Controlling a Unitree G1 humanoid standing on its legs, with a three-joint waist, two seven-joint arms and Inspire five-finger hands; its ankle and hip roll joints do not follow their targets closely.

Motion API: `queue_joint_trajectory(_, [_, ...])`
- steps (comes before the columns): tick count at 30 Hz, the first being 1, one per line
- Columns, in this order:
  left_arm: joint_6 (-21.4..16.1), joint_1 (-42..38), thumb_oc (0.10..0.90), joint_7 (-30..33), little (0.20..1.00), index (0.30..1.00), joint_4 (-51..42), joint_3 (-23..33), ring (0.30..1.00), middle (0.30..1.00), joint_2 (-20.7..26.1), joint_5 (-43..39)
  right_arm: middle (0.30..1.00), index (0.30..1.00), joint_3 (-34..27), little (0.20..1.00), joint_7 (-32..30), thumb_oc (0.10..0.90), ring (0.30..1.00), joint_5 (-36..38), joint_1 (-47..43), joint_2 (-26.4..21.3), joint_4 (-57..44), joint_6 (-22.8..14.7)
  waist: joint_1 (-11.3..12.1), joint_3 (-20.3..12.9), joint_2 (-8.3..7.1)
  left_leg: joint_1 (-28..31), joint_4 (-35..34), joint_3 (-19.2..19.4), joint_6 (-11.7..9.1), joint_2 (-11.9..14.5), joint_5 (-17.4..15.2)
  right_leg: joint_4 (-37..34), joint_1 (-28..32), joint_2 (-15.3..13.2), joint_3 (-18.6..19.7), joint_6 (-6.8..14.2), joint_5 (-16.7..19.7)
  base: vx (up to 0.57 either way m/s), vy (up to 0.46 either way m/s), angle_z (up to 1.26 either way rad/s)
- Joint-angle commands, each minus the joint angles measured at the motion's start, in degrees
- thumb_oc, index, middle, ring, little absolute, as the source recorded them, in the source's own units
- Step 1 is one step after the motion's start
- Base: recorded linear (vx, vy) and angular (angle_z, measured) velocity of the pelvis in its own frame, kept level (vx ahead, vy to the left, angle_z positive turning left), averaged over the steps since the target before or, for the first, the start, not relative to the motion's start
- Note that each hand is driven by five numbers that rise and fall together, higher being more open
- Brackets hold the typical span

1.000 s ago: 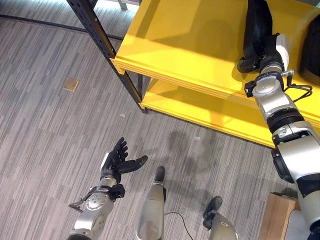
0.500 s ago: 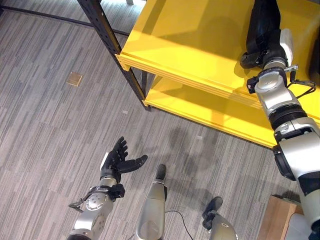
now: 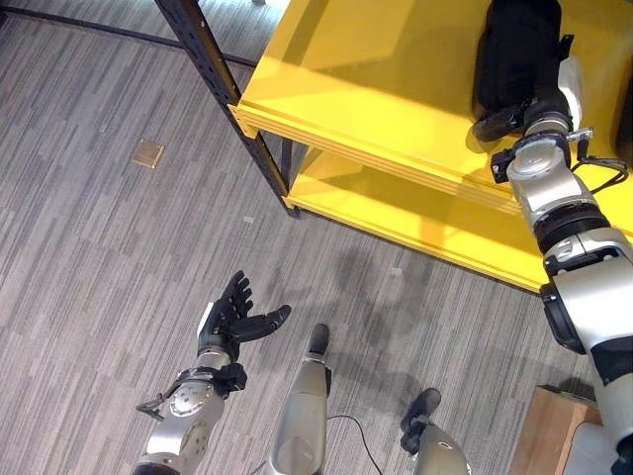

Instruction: Move parts from the plastic box to the shelf.

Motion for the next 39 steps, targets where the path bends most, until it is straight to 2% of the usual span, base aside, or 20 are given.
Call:
queue_joint_trajectory(1, [-5.24,0.30,0.900,0.00,1.000,1.000,-7.27,0.58,1.000,1.000,4.83,-0.86,1.000,1.000,3.46,1.000,-1.68,0.900,1.000,0.84,-9.75,-1.86,-2.62,-4.19,0.66,-1.79,-1.90,-4.20,3.30,-2.33,-2.70,2.71,-1.72,1.81,4.77,-2.05,2.13,1.51,-2.92,0.00,0.000,0.00])
queue_joint_trajectory(21, [-5.04,0.62,0.900,0.04,1.000,1.000,-6.50,1.22,1.000,1.000,5.25,-1.11,1.000,1.000,3.39,1.000,-1.19,0.900,1.000,0.23,-8.89,0.16,-5.55,-4.62,0.46,-1.45,-2.31,-4.40,2.71,-2.42,-2.60,2.54,-1.34,1.20,4.86,-1.93,1.75,1.58,-2.11,0.00,0.000,0.00])
queue_joint_trajectory(39, [-5.08,0.56,0.900,0.31,1.000,1.000,-6.26,0.95,1.000,1.000,5.19,-1.18,1.000,1.000,0.19,1.000,-0.87,0.900,1.000,5.30,-7.93,1.74,-4.09,-5.18,1.52,-1.01,-2.69,-5.87,2.93,-2.73,-2.26,1.58,-1.42,-1.04,5.92,-1.59,0.75,2.02,-0.60,0.00,0.000,0.00])
